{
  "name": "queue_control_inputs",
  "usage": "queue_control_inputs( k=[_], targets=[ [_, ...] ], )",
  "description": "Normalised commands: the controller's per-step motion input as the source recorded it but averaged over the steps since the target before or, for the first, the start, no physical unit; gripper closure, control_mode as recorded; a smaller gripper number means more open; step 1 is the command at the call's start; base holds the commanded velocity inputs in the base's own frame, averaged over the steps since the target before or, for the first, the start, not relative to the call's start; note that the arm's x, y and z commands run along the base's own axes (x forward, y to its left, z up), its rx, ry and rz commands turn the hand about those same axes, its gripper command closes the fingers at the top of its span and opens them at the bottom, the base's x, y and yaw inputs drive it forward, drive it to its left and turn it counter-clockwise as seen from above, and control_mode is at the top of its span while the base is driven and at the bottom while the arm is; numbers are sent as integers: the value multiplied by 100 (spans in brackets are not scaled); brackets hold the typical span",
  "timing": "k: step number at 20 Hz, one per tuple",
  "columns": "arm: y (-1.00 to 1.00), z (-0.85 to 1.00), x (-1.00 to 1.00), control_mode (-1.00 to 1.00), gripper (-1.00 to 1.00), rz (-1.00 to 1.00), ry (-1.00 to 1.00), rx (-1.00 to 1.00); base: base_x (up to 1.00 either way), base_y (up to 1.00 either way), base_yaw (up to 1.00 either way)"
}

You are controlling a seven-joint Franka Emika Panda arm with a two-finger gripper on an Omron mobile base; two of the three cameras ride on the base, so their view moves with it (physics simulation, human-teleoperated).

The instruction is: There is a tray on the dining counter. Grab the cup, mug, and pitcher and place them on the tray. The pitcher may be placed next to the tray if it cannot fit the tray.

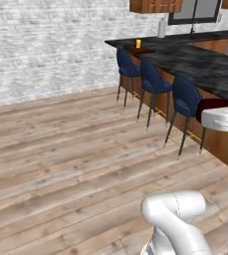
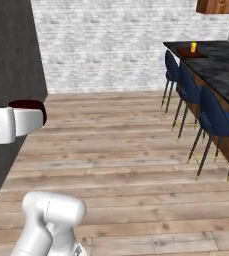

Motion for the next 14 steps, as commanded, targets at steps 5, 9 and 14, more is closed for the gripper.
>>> queue_control_inputs(
  k=[5, 9, 14],
  targets=[
    [0, 0, 0, 100, 100, 0, 0, 0, 100, 76, -37],
    [0, 0, 0, 100, 100, 0, 0, 0, 100, 42, -30],
    [0, 0, 0, 100, 100, 0, 0, 0, 100, 46, -29]
  ],
)
